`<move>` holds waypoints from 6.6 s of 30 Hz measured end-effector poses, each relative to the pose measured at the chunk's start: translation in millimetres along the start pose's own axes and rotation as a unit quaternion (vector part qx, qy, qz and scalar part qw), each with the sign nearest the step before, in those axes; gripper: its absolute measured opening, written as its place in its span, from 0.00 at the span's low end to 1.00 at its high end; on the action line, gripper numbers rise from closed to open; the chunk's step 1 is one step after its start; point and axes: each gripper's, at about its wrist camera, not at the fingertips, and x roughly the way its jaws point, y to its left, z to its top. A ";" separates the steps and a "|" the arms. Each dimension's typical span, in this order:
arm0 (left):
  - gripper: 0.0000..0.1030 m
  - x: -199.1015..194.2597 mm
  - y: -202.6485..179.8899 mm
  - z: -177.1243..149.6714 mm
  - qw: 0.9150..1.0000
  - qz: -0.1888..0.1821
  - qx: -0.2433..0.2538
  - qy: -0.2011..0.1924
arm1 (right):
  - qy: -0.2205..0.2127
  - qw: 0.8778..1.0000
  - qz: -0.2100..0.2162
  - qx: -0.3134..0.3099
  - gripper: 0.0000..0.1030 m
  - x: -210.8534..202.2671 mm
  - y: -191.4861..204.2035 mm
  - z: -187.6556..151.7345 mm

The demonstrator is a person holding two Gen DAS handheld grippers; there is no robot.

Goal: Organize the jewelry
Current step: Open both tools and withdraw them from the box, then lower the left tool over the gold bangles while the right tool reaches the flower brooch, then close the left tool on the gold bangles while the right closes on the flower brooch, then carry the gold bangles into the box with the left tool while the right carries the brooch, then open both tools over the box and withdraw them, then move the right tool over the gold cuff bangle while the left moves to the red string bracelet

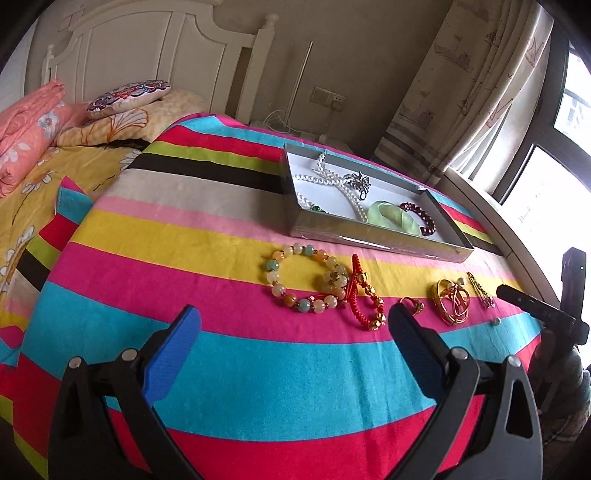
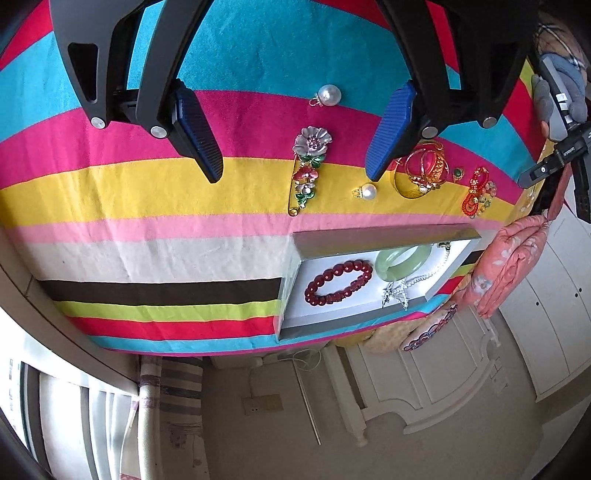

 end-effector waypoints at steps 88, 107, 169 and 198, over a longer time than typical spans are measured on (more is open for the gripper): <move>0.38 36.6 -175.8 1.5 0.973 -0.065 0.223 0.001 | 0.046 0.997 -0.034 -0.053 0.37 17.0 17.8 -4.4; 0.38 30.4 -149.0 11.3 0.982 -0.060 0.181 -0.003 | -0.021 0.989 0.137 0.048 0.22 -13.8 -23.8 1.7; 0.98 -1.3 -29.9 31.1 0.992 0.112 0.039 -0.041 | -0.059 0.993 0.087 0.046 0.62 -24.2 22.6 30.3; 0.98 6.9 32.4 7.2 0.997 0.041 -0.071 0.010 | 0.084 0.978 0.039 -0.186 0.81 27.8 125.2 -22.6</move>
